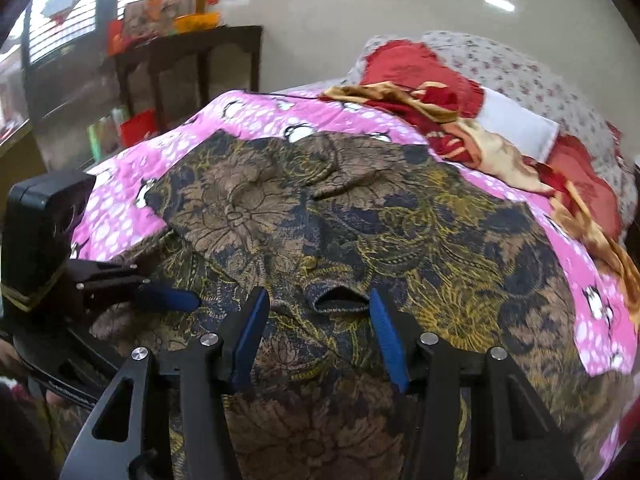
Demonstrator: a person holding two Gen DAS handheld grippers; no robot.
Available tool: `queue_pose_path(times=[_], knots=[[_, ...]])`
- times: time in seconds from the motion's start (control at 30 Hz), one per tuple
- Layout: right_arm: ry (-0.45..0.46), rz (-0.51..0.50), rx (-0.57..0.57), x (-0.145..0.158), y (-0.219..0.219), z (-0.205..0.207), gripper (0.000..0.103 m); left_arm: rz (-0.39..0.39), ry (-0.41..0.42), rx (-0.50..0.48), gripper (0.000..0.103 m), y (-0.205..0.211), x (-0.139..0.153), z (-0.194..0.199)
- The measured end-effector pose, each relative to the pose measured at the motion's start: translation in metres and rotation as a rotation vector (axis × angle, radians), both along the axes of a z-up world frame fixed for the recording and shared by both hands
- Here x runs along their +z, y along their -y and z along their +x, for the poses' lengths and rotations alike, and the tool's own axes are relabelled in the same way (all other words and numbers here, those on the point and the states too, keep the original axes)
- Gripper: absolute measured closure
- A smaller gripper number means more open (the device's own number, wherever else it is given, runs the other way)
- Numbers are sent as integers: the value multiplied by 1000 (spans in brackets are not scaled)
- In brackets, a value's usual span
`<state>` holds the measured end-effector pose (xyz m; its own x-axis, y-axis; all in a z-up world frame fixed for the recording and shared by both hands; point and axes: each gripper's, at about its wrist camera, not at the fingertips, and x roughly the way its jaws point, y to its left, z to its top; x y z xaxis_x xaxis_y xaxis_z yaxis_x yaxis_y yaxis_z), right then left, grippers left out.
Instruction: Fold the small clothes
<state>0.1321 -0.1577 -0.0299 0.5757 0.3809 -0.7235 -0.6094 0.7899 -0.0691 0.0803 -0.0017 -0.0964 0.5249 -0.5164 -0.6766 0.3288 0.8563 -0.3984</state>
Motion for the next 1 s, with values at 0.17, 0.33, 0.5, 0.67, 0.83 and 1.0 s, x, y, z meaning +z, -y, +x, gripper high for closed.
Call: queue_pose_path(times=[0.17,0.33,0.5,0.67,0.83,1.0], knots=[[-61,-120,121,-12,-12,11,46,-14,-4,2,31,-2,-1,1],[-54,-235,140,-18,-21,22,47,-22,-7,6,31,-3,-1,1],[-126,-196,71,-17,-8,40,82,-26,-9,6,31,-3,-1,1],[-161,5,-85,-1,30,49,94,-28,-9,7,31,-3,-1,2],[-197,273,-295,16,92,43,95,-33,-10,7,31,-4,-2,1],[-197,371,-519,19,161,20,95,-31,-10,7,31,-2,-1,1]])
